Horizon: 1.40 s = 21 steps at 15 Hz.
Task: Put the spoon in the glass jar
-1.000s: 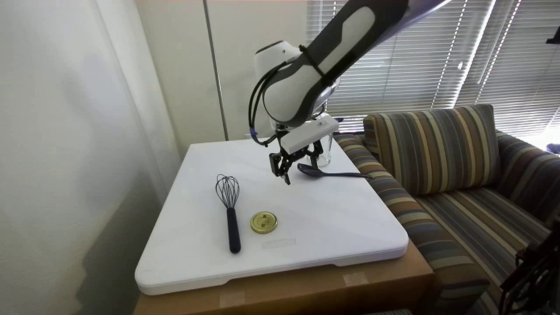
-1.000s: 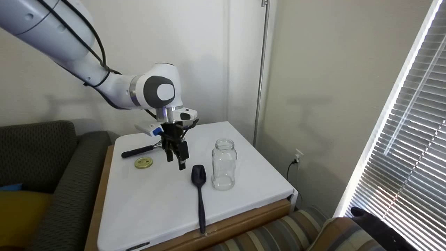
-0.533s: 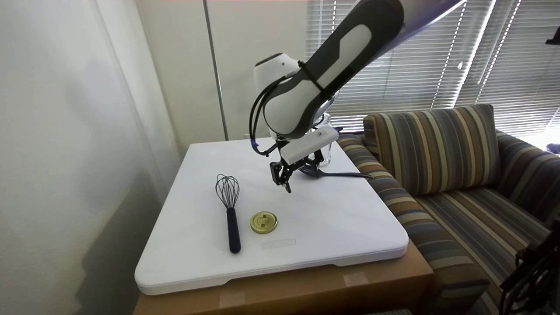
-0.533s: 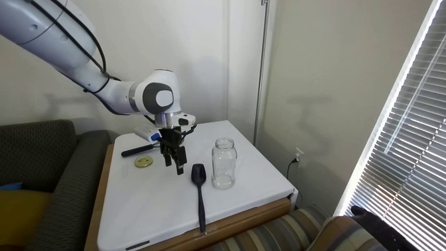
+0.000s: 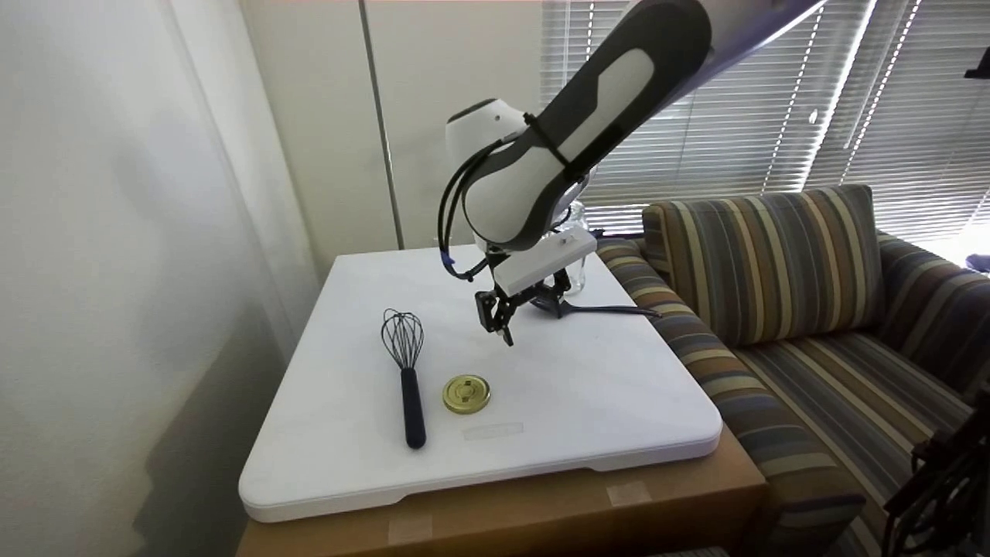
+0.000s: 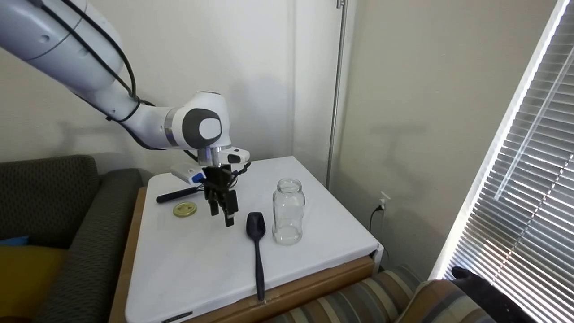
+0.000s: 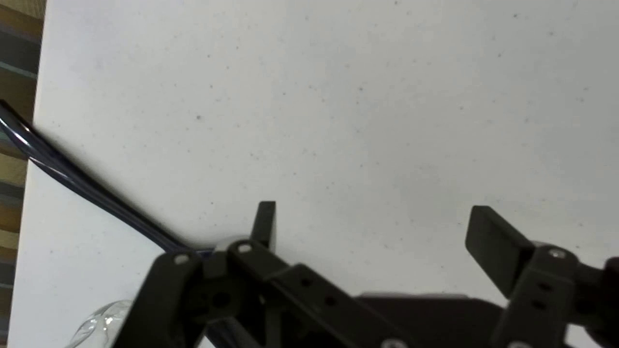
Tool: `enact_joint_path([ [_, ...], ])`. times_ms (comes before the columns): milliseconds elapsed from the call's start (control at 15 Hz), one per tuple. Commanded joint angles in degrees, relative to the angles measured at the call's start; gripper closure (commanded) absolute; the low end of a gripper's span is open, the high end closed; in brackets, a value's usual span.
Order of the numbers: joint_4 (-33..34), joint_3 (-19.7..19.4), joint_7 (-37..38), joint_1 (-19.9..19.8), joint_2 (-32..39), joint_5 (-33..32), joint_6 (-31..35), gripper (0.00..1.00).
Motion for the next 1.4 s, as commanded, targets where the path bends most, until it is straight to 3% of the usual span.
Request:
enact_joint_path([
  [0,0.42,0.16,0.14,-0.15,0.24,0.56,-0.24,0.0],
  [67,-10.99,1.76,-5.12,1.12,-4.23,-1.7,5.79,0.0],
  [467,-24.61,4.38,-14.88,2.85,-9.26,-5.72,14.42,0.0],
  [533,-15.86,3.22,-11.86,2.61,-6.15,-4.21,10.7,0.0],
  [800,-21.21,3.88,-13.5,3.38,-8.86,-4.93,12.71,0.0],
  [1333,-21.45,3.91,-13.74,3.37,-8.94,-4.95,12.87,0.0],
])
